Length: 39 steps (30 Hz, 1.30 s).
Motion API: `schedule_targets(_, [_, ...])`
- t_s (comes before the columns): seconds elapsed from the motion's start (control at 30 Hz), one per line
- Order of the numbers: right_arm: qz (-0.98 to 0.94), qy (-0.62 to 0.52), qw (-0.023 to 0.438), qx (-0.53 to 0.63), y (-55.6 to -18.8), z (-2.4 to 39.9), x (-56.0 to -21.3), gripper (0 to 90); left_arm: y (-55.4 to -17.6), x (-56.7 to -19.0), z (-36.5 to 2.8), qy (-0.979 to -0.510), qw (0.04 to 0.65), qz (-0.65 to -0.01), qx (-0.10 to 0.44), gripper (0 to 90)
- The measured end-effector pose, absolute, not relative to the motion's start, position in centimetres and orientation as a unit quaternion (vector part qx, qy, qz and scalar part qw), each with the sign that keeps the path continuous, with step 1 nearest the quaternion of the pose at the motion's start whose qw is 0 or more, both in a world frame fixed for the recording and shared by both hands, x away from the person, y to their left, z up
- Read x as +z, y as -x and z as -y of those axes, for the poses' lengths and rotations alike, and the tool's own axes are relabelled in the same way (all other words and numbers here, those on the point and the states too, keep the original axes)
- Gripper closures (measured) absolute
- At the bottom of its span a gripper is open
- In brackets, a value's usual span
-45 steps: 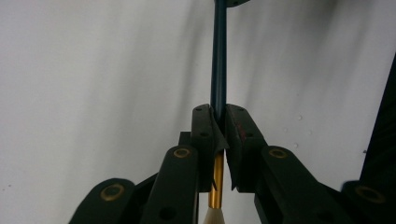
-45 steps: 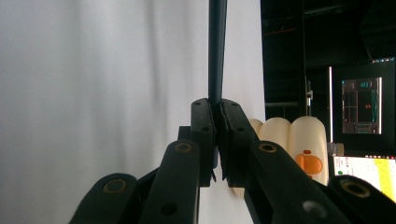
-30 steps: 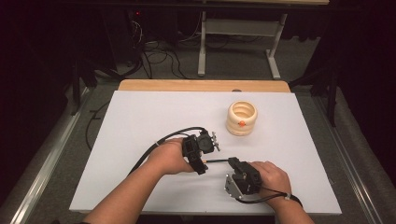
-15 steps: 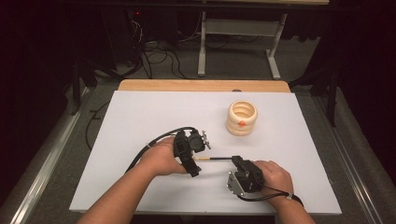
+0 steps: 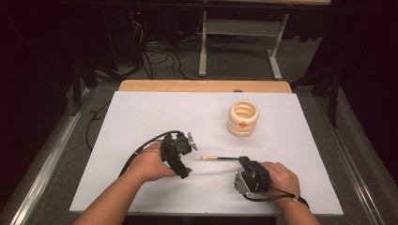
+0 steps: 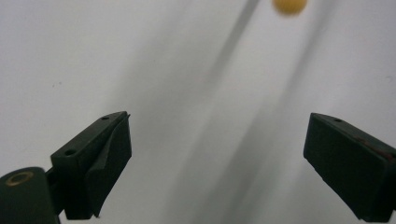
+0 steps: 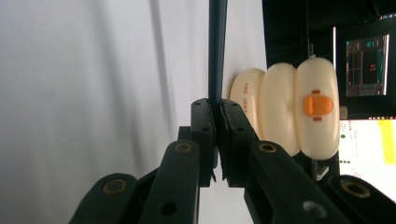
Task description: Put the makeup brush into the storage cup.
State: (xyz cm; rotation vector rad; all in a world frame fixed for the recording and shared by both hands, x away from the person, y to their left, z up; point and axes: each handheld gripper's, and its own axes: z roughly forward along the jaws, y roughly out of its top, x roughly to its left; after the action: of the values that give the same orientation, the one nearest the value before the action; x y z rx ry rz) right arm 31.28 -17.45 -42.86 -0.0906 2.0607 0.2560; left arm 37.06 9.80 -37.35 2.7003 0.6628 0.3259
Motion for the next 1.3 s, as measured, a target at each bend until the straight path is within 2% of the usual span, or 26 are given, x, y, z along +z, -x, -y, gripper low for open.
schedule_targets(0.37, [-0.855, 0.012, 0.509, 0.103, -31.3, 18.1, -43.0, 87.4, -35.6, -39.0, -12.5, -0.916, 0.25, -0.273, 0.157, 8.3])
schedule_targets(0.4, [-0.854, 0.01, 0.509, 0.105, -31.3, 18.1, -43.0, 87.4, -35.2, -39.2, -13.1, -0.9, 0.28, -0.289, 0.165, 8.3])
schedule_targets(0.47, [-0.854, 0.006, 0.508, 0.111, -31.3, 18.1, -42.9, 87.5, -35.0, -39.4, -13.5, -0.894, 0.292, -0.294, 0.171, 8.3])
schedule_targets(0.53, [-0.853, 0.003, 0.509, 0.114, -31.2, 18.0, -42.9, 87.5, -34.5, -39.9, -14.4, -0.87, 0.331, -0.316, 0.184, 8.4])
schedule_targets(0.87, [-0.857, -0.041, 0.484, 0.17, -31.4, 17.7, -42.7, 87.4, -33.1, -41.7, -16.6, -0.804, 0.417, -0.364, 0.215, 8.6])
schedule_targets(1.07, [-0.858, -0.069, 0.475, 0.18, -31.7, 18.0, -42.6, 87.4, -32.7, -41.9, -17.6, -0.782, 0.441, -0.386, 0.21, 8.6])
schedule_targets(1.3, [-0.858, -0.145, 0.43, 0.242, -32.3, 18.9, -42.2, 87.5, -32.9, -42.4, -19.1, -0.763, 0.453, -0.412, 0.207, 8.6])
